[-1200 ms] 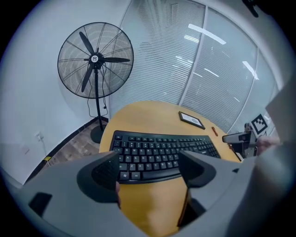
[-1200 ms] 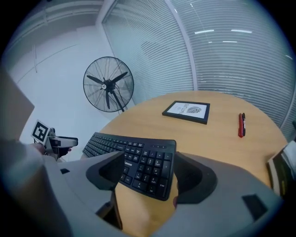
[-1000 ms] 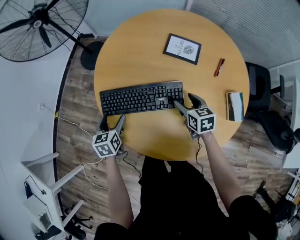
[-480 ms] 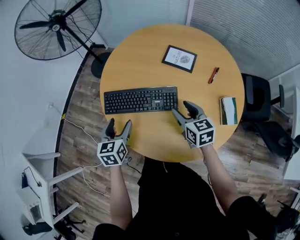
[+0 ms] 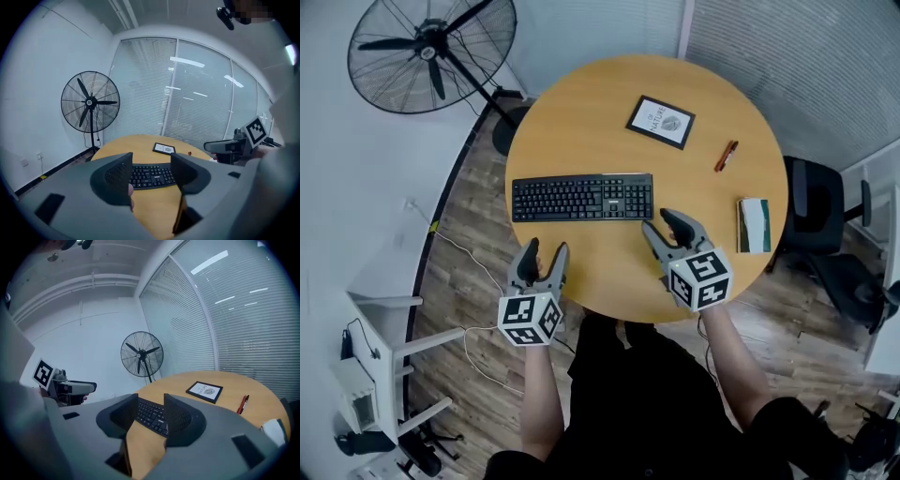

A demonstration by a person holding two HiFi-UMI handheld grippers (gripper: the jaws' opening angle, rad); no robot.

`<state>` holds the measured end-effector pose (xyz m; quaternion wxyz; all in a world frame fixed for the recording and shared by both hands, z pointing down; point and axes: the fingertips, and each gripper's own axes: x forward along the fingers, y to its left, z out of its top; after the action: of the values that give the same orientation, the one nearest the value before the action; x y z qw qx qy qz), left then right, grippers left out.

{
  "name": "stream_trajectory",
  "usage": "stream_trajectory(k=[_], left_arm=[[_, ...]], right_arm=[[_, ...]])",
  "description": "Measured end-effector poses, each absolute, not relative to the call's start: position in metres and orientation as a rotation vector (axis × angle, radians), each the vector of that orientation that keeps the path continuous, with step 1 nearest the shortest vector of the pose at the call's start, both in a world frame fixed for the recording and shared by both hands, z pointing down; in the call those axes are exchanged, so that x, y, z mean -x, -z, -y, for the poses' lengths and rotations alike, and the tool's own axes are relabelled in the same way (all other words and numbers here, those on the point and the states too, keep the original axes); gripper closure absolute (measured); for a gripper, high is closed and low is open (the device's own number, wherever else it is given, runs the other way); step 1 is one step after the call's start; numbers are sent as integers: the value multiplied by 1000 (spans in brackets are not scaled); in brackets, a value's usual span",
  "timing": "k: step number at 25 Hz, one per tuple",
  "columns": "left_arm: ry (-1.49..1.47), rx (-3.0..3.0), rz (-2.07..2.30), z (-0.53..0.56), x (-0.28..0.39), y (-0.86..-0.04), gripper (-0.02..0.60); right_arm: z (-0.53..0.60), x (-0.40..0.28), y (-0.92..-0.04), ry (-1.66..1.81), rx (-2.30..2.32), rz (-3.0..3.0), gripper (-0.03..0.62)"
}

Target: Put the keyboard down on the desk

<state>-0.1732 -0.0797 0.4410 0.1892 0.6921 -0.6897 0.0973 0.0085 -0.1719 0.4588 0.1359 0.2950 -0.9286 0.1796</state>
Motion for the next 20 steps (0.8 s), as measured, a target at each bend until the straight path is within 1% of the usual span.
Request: stream_trajectory(k=[6, 9, 13, 16, 20], left_arm=[[-255, -1990, 1956, 72, 166, -424, 374], [-253, -2019, 1954, 67, 164, -419, 384], [-250, -2060, 1947, 54, 166, -411, 413], [-254, -2095, 1938, 39, 167, -405, 453], [-222, -2136, 1923, 17, 172, -392, 473]], right_arm=[[157, -3, -444, -506, -849, 2720, 438], [149, -1, -440, -498, -854, 2725, 457], [133, 6, -434, -481, -866, 2725, 474], [114, 9, -428, -471, -876, 2722, 482], [88, 15, -416, -452, -908, 2725, 510]])
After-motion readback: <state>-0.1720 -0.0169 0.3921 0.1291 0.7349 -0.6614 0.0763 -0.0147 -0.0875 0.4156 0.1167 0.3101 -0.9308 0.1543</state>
